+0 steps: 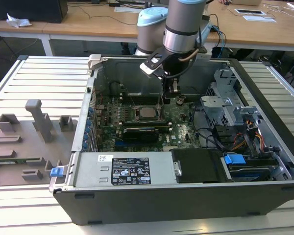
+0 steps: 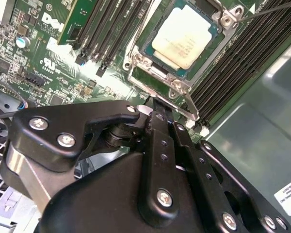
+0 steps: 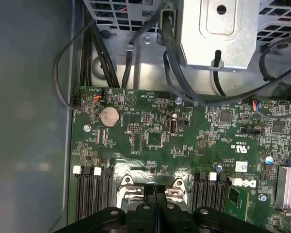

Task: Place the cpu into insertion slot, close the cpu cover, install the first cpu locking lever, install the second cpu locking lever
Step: 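Close the cpu cover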

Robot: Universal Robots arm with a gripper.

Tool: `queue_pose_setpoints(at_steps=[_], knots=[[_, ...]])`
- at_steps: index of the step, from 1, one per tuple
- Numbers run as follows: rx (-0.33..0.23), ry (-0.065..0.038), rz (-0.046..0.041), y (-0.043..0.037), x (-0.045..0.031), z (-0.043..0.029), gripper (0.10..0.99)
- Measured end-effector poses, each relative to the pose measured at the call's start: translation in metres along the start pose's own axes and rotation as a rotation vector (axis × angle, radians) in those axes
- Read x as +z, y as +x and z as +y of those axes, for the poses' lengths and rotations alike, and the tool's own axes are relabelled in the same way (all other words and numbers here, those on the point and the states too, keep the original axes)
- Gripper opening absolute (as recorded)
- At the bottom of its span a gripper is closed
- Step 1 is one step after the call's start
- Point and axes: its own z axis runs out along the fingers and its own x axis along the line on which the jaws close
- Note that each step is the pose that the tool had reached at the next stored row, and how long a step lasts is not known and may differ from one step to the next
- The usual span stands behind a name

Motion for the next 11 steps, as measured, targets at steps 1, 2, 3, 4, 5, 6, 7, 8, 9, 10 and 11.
queue_pose_setpoints(at_steps=[1, 2, 3, 4, 5, 6, 7, 8, 9, 10, 11], knots=[[0.000, 0.000, 0.0000, 0.0000, 0.0000, -0.0007, 0.110], [0.000, 0.000, 0.0000, 0.0001, 0.0001, -0.0017, 0.110], [0.000, 0.000, 0.0000, 0.0001, 0.0001, -0.0024, 0.110], [0.000, 0.000, 0.0000, 0.0001, 0.0001, -0.0027, 0.110], [0.000, 0.000, 0.0000, 0.0002, 0.0001, -0.0033, 0.110], [0.000, 0.000, 0.0000, 0.0002, 0.0001, -0.0036, 0.110], [0.000, 0.000, 0.0000, 0.0002, 0.0001, -0.0039, 0.110], [0.000, 0.000, 0.0000, 0.0002, 0.0001, -0.0042, 0.110], [0.000, 0.000, 0.0000, 0.0002, 0.0002, -0.0045, 0.110], [0.000, 0.000, 0.0000, 0.0002, 0.0002, -0.0047, 0.110], [0.000, 0.000, -0.0001, 0.0003, 0.0003, -0.0050, 0.110]])
